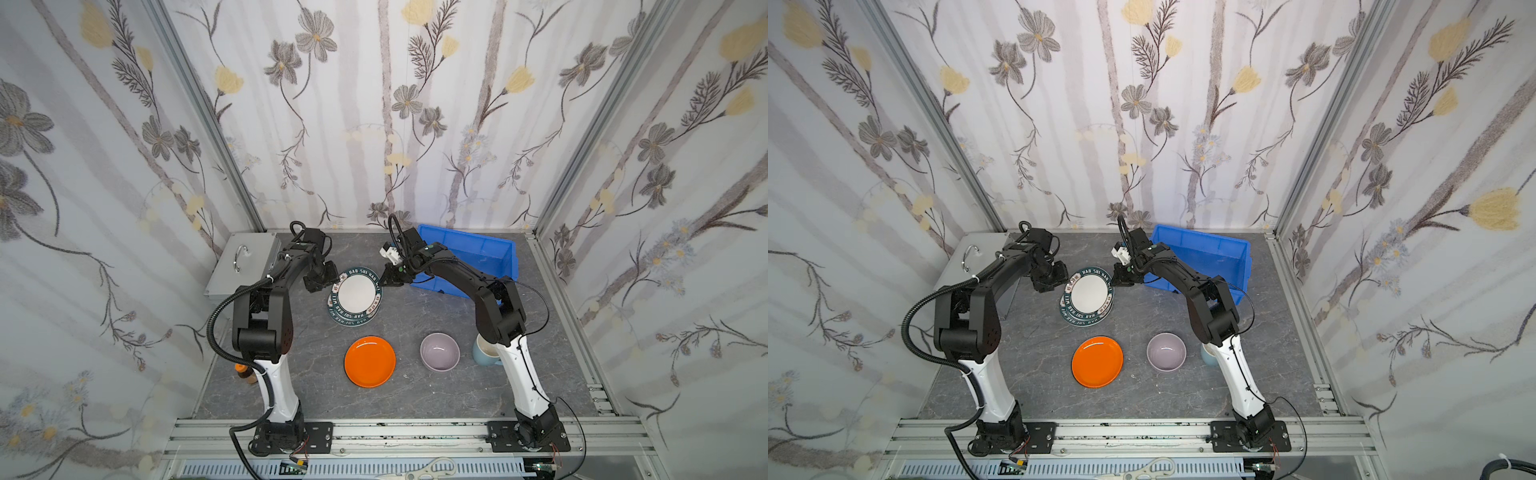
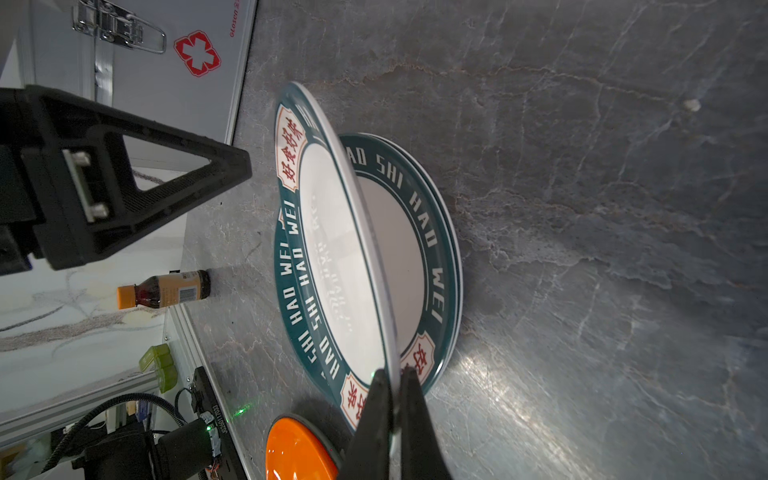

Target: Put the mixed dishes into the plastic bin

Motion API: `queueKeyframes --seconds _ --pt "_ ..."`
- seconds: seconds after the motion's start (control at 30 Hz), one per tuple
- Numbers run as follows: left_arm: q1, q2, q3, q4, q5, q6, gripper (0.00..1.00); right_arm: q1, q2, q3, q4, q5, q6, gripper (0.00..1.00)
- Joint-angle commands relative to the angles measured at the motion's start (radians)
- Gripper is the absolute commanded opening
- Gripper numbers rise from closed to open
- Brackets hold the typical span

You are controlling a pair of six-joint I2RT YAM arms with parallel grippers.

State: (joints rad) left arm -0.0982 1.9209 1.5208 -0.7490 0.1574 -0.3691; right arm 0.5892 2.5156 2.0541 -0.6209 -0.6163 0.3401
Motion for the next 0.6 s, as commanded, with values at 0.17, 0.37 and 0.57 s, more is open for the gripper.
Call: queueKeyframes --seconds 0.17,0.37,0.57 --pt "0.009 -0.066 0.027 -0.004 -0.005 -0.002 0.98 -0.012 -0.028 0.005 0.055 -0.104 0.022 0.0" --pt "0.015 -0.095 0.05 -0.018 -0.019 -0.01 1.0 -0.029 -0.05 0.005 0.076 -0.138 0.038 0.0" --pt "0.016 -0.112 0.09 -0.021 -0.019 -0.015 1.0 -0.075 -0.092 0.005 0.111 -0.161 0.071 0.0"
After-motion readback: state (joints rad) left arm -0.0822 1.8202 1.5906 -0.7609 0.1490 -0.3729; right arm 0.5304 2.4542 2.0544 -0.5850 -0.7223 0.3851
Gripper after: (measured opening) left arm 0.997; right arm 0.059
